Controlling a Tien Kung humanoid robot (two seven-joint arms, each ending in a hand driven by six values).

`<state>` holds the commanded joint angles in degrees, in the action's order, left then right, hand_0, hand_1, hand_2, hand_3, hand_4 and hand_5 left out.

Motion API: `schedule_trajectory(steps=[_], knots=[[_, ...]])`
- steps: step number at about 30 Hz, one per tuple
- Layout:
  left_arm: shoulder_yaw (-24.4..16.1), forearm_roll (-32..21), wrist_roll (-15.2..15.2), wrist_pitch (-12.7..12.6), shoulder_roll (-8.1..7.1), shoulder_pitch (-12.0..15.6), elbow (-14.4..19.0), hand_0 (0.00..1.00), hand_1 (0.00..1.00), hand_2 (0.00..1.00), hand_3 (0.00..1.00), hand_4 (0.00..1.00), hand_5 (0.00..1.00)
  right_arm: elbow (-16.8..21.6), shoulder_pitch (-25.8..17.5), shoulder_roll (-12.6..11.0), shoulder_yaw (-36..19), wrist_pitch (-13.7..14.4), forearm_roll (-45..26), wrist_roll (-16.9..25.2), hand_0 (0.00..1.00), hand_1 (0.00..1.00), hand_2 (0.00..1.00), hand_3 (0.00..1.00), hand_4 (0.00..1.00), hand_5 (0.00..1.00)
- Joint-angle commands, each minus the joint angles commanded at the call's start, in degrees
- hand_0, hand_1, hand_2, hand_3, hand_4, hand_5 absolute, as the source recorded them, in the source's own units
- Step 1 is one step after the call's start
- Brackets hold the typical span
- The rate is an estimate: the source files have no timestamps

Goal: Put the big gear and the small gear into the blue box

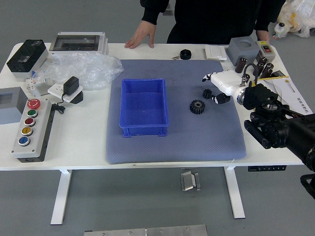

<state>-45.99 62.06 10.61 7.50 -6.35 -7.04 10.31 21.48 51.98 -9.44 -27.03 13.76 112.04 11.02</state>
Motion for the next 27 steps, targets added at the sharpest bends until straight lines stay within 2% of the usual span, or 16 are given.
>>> schedule_trajectory(steps=[16,27], knots=[[-0.01,0.28,0.06,0.06,0.31,-0.29,0.00,0.910,0.896,0.882,0.875,0.796,0.338,-4.86,0.42,3.51,-4.98,-0.81,5.49,0.22,0.680,0.630,0.783,0.786,0.656,0.036],[0.05,0.33,0.06,0.09,0.44,-0.51,0.00,0.910,0.896,0.882,0.875,0.796,0.338,-6.37,0.87,5.09,-6.67,-1.44,7.57,0.34,0.679,0.630,0.777,0.764,0.638,0.035]])
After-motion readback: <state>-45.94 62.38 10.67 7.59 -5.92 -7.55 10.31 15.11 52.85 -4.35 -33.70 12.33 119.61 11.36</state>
